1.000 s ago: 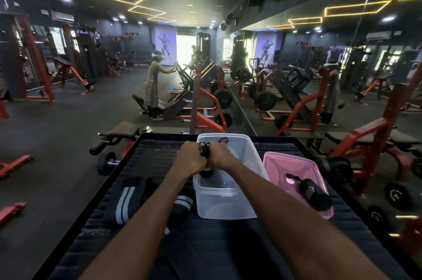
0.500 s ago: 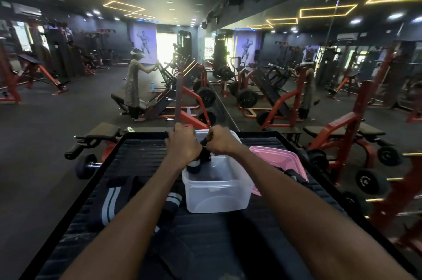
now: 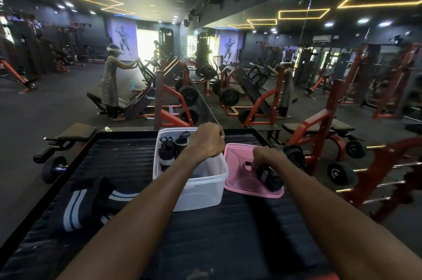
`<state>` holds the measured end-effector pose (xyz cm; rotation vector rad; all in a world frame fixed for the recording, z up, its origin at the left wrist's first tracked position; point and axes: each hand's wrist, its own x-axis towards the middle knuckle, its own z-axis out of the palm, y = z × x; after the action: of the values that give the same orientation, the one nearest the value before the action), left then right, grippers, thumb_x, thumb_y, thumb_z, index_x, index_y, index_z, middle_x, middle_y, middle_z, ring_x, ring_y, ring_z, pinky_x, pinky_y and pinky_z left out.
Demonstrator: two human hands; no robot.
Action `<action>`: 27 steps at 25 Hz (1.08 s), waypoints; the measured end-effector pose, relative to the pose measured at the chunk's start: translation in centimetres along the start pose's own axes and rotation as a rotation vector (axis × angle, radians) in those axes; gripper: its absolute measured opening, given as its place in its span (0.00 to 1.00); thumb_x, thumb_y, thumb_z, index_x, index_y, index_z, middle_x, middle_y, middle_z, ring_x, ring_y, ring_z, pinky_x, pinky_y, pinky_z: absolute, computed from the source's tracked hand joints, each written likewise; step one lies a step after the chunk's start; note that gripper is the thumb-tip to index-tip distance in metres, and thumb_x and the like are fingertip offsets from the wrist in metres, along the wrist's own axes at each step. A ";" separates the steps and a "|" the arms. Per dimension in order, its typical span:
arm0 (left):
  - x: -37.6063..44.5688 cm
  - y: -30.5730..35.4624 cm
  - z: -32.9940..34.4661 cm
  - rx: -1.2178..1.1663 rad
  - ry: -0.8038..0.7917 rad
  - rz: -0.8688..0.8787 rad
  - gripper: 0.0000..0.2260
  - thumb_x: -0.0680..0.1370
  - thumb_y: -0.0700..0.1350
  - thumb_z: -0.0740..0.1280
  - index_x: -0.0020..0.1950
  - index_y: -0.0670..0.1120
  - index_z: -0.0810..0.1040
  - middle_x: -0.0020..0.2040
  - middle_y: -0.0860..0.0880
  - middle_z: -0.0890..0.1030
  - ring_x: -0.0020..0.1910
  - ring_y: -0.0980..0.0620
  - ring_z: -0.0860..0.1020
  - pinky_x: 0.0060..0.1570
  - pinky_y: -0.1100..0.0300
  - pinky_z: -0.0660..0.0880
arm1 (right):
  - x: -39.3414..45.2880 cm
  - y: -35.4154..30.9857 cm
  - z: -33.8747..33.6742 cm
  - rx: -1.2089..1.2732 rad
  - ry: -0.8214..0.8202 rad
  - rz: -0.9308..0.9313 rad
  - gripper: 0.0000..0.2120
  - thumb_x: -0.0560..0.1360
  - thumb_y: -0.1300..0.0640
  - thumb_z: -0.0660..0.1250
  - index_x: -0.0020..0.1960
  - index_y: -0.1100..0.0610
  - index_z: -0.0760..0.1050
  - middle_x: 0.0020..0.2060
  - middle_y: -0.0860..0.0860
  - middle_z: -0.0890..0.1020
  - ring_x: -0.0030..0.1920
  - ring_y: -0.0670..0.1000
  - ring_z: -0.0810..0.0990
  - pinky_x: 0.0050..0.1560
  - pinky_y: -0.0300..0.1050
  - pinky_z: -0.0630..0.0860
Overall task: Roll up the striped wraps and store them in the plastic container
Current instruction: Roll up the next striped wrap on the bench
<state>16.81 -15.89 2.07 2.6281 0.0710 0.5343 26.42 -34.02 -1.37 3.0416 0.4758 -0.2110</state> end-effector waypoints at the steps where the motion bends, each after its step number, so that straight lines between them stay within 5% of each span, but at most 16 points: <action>1: 0.1 0.2 0.5 0.000 -0.008 0.006 0.06 0.77 0.40 0.66 0.46 0.45 0.83 0.46 0.46 0.84 0.44 0.47 0.80 0.51 0.47 0.80 | 0.0 0.7 0.6 -0.012 -0.019 0.007 0.12 0.69 0.46 0.73 0.45 0.54 0.78 0.51 0.52 0.83 0.53 0.54 0.82 0.50 0.45 0.75; 6: -0.1 0.6 1.5 0.001 -0.020 0.024 0.08 0.78 0.40 0.65 0.49 0.44 0.84 0.47 0.46 0.84 0.45 0.48 0.80 0.51 0.46 0.80 | 0.3 2.2 1.5 0.113 -0.077 0.013 0.13 0.65 0.50 0.79 0.39 0.57 0.79 0.38 0.52 0.82 0.43 0.52 0.83 0.40 0.40 0.74; 12: -0.3 -0.5 0.4 -0.100 -0.012 0.033 0.08 0.79 0.40 0.65 0.53 0.43 0.84 0.51 0.46 0.84 0.49 0.49 0.80 0.53 0.51 0.80 | -0.7 0.1 -2.4 0.623 0.079 -0.064 0.14 0.69 0.58 0.77 0.51 0.60 0.77 0.46 0.58 0.82 0.42 0.55 0.83 0.39 0.50 0.84; 15: -0.4 -1.4 -1.1 -0.149 0.000 0.011 0.08 0.80 0.39 0.65 0.56 0.42 0.83 0.54 0.46 0.83 0.50 0.51 0.79 0.49 0.60 0.73 | -1.2 -1.9 -5.0 0.884 0.169 -0.187 0.24 0.68 0.58 0.79 0.59 0.60 0.71 0.50 0.57 0.79 0.49 0.58 0.82 0.48 0.58 0.84; 20: -0.9 -4.0 -4.0 -0.108 0.072 -0.043 0.07 0.79 0.38 0.66 0.51 0.44 0.83 0.50 0.47 0.84 0.47 0.49 0.80 0.49 0.54 0.78 | -1.1 -6.5 -7.5 0.847 0.212 -0.372 0.27 0.65 0.54 0.81 0.61 0.56 0.76 0.57 0.53 0.81 0.57 0.53 0.80 0.56 0.49 0.79; 27: -2.6 -8.4 -6.5 0.110 0.113 -0.145 0.06 0.76 0.40 0.67 0.45 0.45 0.83 0.50 0.46 0.84 0.52 0.44 0.80 0.57 0.46 0.77 | -0.9 -12.7 -5.4 0.664 0.167 -0.389 0.23 0.67 0.57 0.79 0.56 0.56 0.71 0.47 0.54 0.79 0.46 0.55 0.83 0.42 0.48 0.84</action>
<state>12.30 -5.95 2.75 2.6701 0.3322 0.6439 22.37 -21.75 3.63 3.5789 1.2366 -0.1527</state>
